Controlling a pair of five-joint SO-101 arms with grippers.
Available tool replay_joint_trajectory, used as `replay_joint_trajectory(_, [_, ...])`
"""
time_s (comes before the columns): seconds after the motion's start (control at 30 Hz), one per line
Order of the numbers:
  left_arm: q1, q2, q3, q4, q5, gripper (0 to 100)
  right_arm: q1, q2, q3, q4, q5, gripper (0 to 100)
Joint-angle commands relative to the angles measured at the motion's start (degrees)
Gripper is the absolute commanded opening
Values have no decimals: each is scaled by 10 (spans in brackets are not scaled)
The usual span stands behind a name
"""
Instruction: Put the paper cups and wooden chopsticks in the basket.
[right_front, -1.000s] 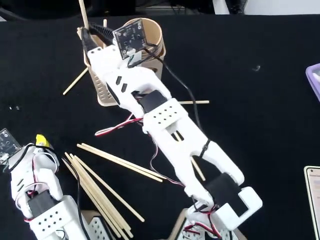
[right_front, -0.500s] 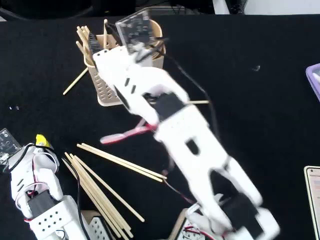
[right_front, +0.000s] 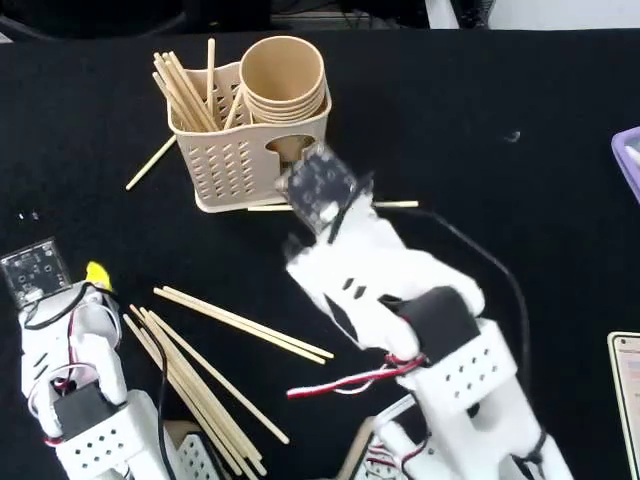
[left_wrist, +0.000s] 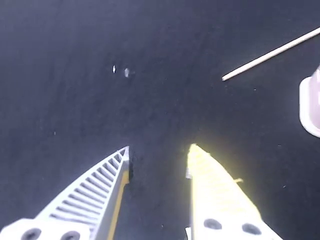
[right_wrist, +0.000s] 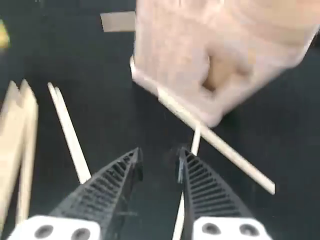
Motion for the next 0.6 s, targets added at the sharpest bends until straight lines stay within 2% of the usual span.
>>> replay_joint_trajectory(0.0, [7,26,-56,-3,-23,214,69,-57,144,-80,11,116])
replay_joint_trajectory(0.1, [8,98,-114,-3,-34,213,97,-79,264,-177,3,116])
replay_joint_trajectory(0.2, [13,210,-204,-2,-53,213,98,-89,344,-259,-41,116])
replay_joint_trajectory(0.33, [28,410,-347,-2,-66,214,98,-87,389,-303,-71,116])
replay_joint_trajectory(0.57, [48,788,-629,4,-64,216,99,-87,414,-316,-69,116])
